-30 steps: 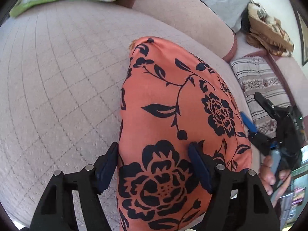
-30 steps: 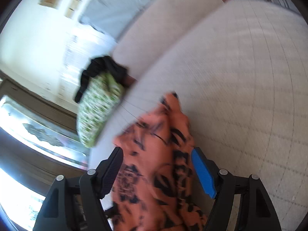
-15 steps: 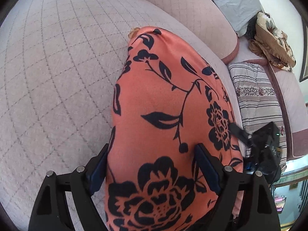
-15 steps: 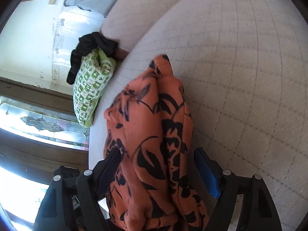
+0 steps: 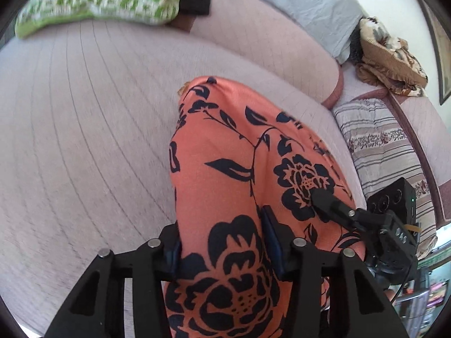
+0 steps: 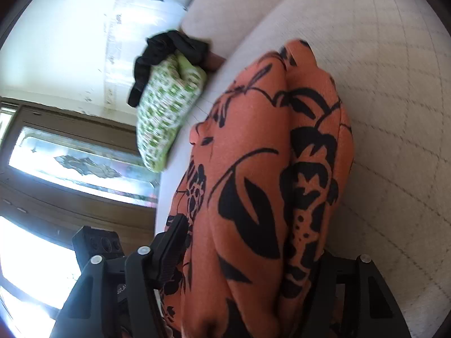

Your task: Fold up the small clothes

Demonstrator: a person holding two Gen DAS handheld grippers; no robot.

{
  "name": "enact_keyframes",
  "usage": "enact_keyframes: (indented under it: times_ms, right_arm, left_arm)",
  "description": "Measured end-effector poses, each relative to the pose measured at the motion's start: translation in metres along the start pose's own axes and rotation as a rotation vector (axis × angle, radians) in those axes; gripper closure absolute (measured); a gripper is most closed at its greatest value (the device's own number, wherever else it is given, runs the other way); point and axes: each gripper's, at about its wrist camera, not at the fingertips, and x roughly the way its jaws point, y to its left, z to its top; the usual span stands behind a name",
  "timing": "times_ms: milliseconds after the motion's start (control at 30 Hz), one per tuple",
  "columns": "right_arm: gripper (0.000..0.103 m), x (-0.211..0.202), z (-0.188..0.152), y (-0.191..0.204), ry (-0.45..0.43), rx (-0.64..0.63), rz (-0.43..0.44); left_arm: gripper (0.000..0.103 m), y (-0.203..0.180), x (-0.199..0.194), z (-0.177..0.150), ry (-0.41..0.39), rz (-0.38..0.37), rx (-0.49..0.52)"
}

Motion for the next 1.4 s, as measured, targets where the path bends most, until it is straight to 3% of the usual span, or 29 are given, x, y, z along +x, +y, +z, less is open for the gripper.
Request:
enact_keyframes:
  times_ms: [167,300,433,700,1400]
  right_arm:
    - [0.039,-0.002,-0.001,0.045,-0.069,-0.154,0.028]
    - [0.039,0.008,0.002,0.055,-0.077,-0.138,0.098]
    - [0.039,0.031,-0.001,0.061,-0.052,-0.13,0.101]
    - [0.039,0.066,0.007,0.06,-0.029,-0.09,0.062]
    - [0.04,0.096,0.015,0.025,0.039,0.036,-0.121]
  left_arm:
    - [0.054,-0.008,-0.036,0.019,-0.101,0.057,0.058]
    - [0.054,-0.011,-0.055,0.028,-0.154,0.166,0.106]
    - [0.054,-0.003,-0.062,0.027,-0.173,0.274,0.145]
    - [0.053,0.034,-0.046,0.026,-0.12,0.299,0.092]
    - [0.049,0.042,-0.014,0.025,-0.073,0.365,0.12]
